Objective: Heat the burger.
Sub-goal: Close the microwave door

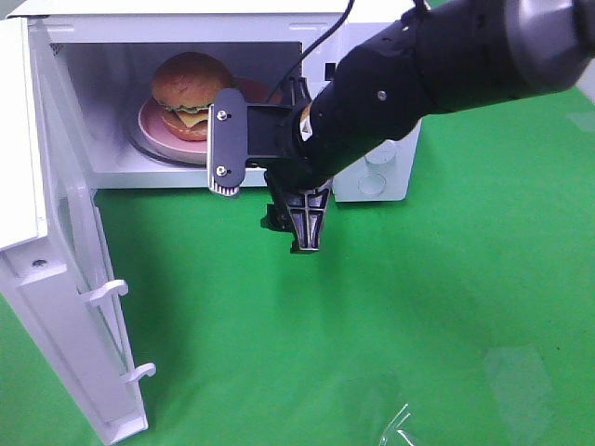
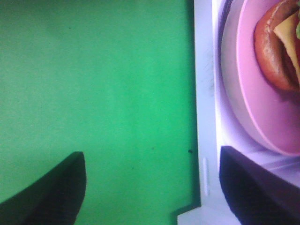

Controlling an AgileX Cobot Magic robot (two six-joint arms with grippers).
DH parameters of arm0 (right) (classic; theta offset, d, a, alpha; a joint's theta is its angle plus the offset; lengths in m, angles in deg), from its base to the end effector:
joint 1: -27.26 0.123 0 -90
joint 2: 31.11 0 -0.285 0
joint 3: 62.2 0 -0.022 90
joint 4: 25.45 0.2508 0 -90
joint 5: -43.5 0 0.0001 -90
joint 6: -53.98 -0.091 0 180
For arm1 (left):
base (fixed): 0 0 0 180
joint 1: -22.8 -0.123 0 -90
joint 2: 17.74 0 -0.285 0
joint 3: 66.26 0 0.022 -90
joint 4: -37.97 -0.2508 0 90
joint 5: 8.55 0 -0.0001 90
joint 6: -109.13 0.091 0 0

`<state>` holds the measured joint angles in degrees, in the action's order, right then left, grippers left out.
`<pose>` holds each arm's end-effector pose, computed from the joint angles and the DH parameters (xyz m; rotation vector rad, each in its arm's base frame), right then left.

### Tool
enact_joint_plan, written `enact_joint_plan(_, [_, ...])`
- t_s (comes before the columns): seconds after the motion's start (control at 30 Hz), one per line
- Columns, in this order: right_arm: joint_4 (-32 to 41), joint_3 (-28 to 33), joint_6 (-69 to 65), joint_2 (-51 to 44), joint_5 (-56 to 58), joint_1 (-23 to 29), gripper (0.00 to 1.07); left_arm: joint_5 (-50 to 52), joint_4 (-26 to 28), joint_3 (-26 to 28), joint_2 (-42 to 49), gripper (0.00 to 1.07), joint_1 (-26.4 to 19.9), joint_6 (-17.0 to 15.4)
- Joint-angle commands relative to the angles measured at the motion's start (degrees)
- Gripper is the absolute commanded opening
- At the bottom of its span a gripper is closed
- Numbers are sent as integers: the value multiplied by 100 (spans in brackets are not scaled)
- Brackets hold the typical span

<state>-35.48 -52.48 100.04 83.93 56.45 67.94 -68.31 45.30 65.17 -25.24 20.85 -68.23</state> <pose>0.3061 0.2584 0.1892 -1.7833 1.6155 -0.1699 -0.0049 -0.0102 0.2792 0.0171 2.0165 -0.1016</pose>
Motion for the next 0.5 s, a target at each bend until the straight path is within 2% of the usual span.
enact_joint_plan(0.03, [-23,304,-395,-252,-74,23,76,23,17,-11,126,97,34,11])
enact_joint_plan(0.3, [-17,1421,-1748,-1026,-69,23,76,23,17,-11,126,97,34,11])
enact_joint_plan(0.33, [-17,1421,-1748,-1026,-69,23,76,23,17,-11,126,97,34,11])
enact_joint_plan(0.37, [-11,1690,-2177,-1232,-69,23,76,23,17,-11,126,97,34,11])
enact_joint_plan(0.5, [-6,2028,-2779,-1587,-69,23,76,23,17,-11,126,97,34,11])
